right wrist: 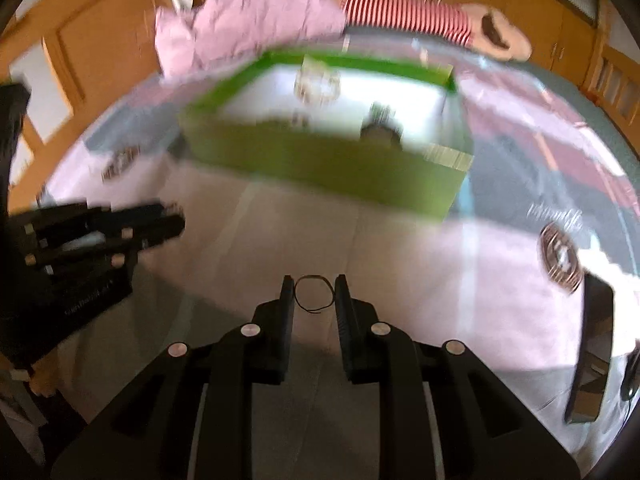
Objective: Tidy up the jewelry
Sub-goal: 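Carry the silver ring into the green box with the left tool while the right drops the dark ring there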
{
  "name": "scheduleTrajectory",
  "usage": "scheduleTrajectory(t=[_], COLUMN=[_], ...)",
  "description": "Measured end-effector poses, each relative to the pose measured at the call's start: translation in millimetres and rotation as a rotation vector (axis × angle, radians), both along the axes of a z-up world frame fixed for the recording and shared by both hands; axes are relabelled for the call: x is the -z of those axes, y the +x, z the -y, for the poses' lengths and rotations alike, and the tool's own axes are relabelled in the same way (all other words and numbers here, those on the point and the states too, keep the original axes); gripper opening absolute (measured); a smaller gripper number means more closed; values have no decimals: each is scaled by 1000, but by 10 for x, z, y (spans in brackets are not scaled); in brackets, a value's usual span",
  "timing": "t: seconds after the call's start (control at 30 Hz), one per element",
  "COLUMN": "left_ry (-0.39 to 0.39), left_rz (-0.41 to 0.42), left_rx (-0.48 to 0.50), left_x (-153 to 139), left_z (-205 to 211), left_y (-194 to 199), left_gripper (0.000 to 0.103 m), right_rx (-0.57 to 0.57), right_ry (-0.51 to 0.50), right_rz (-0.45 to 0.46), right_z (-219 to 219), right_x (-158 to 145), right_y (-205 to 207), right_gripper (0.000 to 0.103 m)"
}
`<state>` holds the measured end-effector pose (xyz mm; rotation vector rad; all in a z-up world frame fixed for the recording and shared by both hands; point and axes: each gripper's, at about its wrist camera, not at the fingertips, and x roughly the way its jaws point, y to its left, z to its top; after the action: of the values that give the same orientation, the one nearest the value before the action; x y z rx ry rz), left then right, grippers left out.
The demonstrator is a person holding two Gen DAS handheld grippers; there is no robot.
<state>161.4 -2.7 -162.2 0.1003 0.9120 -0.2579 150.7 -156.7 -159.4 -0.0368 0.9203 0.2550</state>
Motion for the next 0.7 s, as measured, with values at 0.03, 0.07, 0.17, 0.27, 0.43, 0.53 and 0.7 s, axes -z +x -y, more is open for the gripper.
scheduleTrajectory(t=[0.03, 0.07, 0.17, 0.27, 0.43, 0.53, 0.7], left_ry=[-13, -24, -39, -56, -80, -72, -44], left_rz=[15, 27, 75, 117, 153, 124, 36], left_rx=[1, 2, -4, -11, -16, -31, -57], left_x=[-107, -203, -547, -902, -1208, -1173, -739], left_z=[-13, -26, -52, -76, -74, -55, 19], left_y=[17, 51, 214, 485, 1003, 1315, 1722], left_gripper=[21, 21, 21, 21, 21, 21, 21], right_rx=[11, 17, 24, 30, 48, 69, 98], right_ry=[16, 25, 40, 52, 69, 98, 98], right_rz=[29, 54, 135, 204, 243, 198, 76], right_z=[40, 67, 123, 138, 127, 133, 73], right_x=[-141, -262, -676, -1035, -1216, -1059, -522], right_y=[40, 80, 270, 524, 1002, 1331, 1698], right_gripper=[21, 21, 21, 21, 21, 21, 21])
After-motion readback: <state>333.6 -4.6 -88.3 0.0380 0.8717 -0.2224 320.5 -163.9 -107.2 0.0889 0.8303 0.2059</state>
